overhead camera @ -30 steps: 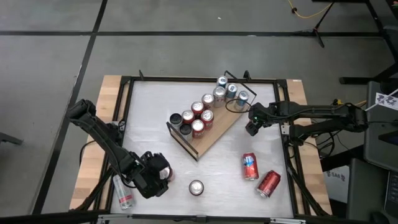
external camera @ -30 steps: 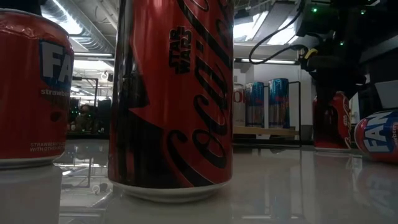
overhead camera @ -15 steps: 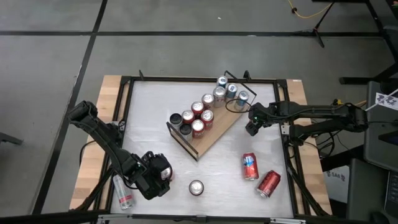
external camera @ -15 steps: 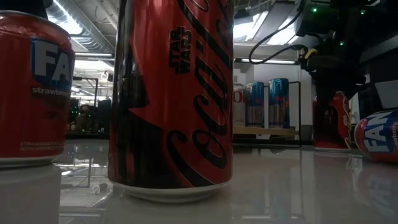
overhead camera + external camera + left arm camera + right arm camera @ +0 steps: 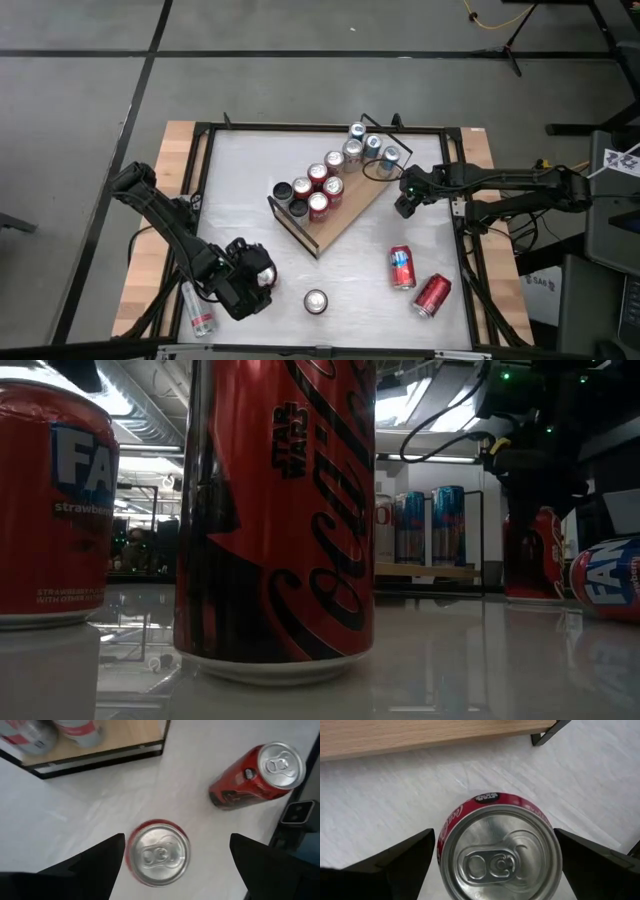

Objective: Place canned beverage on shelf
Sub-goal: Put the orange soda can on the shelf aligned with the other orange soda cans

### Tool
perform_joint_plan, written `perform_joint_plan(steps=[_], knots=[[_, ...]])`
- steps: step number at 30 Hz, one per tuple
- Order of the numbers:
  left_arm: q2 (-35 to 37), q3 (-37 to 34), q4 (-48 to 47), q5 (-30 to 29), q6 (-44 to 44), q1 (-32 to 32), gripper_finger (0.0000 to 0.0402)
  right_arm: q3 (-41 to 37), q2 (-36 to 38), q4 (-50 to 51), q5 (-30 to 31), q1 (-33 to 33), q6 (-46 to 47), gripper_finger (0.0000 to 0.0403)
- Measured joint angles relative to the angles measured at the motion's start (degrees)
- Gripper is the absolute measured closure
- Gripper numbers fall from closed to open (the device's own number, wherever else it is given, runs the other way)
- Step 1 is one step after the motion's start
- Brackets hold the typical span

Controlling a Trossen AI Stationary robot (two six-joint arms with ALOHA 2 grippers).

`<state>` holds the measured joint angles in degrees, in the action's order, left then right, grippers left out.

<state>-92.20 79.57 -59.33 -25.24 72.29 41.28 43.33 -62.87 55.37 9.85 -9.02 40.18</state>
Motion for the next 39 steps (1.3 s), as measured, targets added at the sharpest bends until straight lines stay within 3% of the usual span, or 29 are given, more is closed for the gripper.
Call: perform_joint_plan(steps=[39], knots=[[-4.2, 0.4, -4.4, 0.3, -0.4, 0.1, 0.0048, 0.0, 0.0, 0.0, 0.0, 0.0, 0.0, 0.0013]])
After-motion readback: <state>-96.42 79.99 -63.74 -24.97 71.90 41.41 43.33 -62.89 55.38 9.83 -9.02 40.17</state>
